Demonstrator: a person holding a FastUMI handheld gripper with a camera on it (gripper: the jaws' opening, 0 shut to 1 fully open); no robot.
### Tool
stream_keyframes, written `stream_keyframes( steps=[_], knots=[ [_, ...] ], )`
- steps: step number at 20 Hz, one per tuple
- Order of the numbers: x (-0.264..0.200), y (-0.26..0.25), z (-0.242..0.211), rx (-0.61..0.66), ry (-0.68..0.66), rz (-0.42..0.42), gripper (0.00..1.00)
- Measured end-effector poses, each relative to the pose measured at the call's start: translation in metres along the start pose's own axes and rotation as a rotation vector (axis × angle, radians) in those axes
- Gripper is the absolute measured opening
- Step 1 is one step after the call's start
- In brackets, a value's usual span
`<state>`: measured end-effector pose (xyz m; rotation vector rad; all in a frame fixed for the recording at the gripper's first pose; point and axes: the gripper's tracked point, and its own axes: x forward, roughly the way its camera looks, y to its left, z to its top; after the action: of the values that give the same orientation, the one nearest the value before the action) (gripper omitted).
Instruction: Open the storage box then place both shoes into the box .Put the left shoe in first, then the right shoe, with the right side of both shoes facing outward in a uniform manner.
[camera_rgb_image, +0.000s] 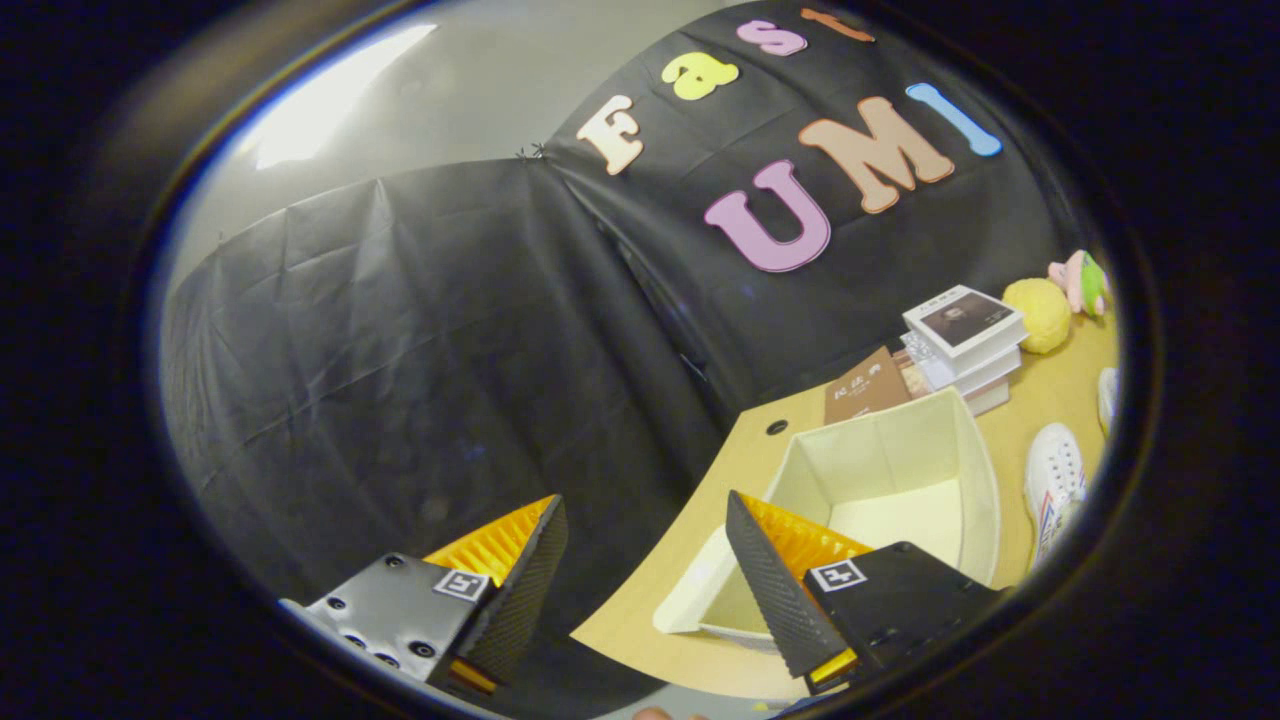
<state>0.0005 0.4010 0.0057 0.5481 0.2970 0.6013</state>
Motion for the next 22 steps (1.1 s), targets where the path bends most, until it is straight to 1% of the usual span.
stream_keyframes(
  steps=[2,5,9,12,14,16,20,22],
  knots=[
    [-0.014,-0.019,0.001,-0.023,0.000,-0.013,1.00],
    [-0.048,-0.056,0.007,-0.074,-0.011,-0.061,1.00],
    [-0.091,-0.117,0.016,-0.122,-0.031,-0.163,1.00],
    [-0.121,-0.164,0.022,-0.127,-0.032,-0.242,1.00],
    [-0.135,-0.193,0.019,-0.132,-0.018,-0.292,1.00],
    [-0.146,-0.228,0.015,-0.163,0.007,-0.365,1.00],
    [-0.152,-0.291,-0.010,-0.179,0.105,-0.474,1.00],
    [-0.155,-0.324,-0.021,-0.212,0.160,-0.541,1.00]
  ],
)
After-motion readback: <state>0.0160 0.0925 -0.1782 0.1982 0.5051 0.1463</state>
